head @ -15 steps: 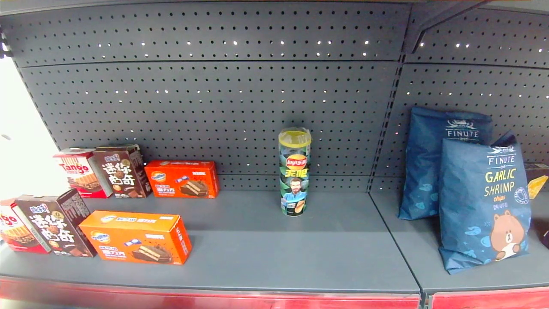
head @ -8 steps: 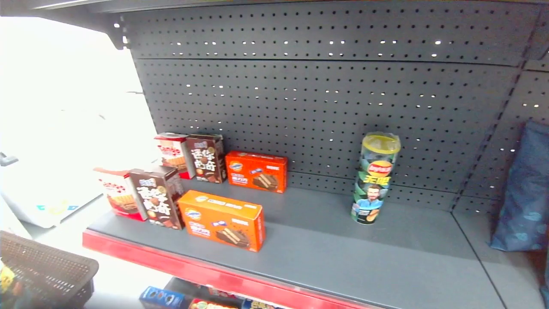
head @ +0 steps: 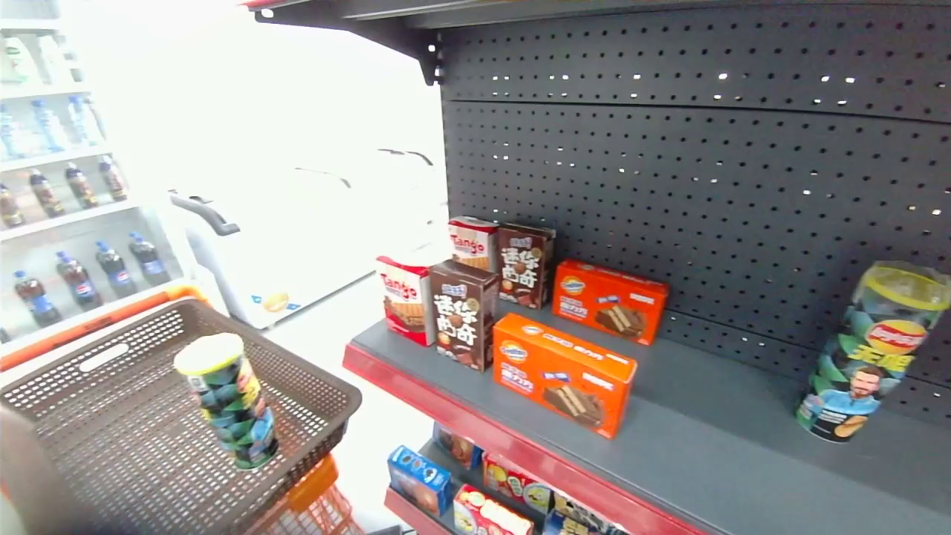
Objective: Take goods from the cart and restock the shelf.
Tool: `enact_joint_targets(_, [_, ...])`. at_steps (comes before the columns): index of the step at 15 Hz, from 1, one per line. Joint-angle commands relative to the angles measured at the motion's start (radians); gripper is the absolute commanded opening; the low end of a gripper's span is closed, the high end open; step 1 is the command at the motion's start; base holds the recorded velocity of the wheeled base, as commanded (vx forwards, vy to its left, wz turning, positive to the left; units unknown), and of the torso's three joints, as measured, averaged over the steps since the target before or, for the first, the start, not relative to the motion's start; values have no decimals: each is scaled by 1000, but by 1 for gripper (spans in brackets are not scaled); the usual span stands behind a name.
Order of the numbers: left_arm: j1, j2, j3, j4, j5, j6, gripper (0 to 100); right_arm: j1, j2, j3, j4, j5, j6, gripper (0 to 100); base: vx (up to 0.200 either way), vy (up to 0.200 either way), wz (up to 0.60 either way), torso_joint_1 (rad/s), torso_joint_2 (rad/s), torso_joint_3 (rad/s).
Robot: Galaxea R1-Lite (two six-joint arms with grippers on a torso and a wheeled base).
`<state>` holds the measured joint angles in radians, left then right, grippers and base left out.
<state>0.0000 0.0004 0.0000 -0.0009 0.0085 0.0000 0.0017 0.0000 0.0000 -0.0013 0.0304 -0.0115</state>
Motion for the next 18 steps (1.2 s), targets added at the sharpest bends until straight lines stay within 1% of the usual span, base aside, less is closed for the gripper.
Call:
enact_joint_targets(1, [0,0,0,-1,1,0,100,0,0,0,0,-1,-1,100,0,0,600,2,2,-2])
enact_joint_targets(4, [0,0,0,-1,1,0,100,0,0,0,0,0,-1,100,0,0,600,2,4,5])
enact_joint_targets(8, [0,0,0,-1,1,0,100,0,0,0,0,-1,1,100,0,0,0,0,0,0])
enact_joint_targets(9, [0,0,0,-1,-4,5,100,0,0,0,0,-1,1,100,0,0,0,0,0,0])
enact_joint_targets(11, [-2,0,0,1,-47,21,100,0,0,0,0,-1,1,100,0,0,0,0,0,0])
enact_joint_targets(13, [-2,0,0,1,-51,26,100,0,0,0,0,-1,1,100,0,0,0,0,0,0])
enact_joint_targets(14, [-2,0,0,2,-62,40,100,0,0,0,0,-1,1,100,0,0,0,0,0,0])
enact_joint_targets(15, [-5,4,-2,1,-88,67,100,0,0,0,0,-1,1,100,0,0,0,0,0,0])
enact_joint_targets(16, [-23,66,-23,2,-170,143,100,0,0,0,0,-1,1,100,0,0,0,0,0,0])
enact_joint_targets(17, [-26,173,-121,4,-171,144,100,0,0,0,0,-1,1,100,0,0,0,0,0,0])
enact_joint_targets(18, [-26,340,-236,4,-174,147,100,0,0,0,0,-1,1,100,0,0,0,0,0,0])
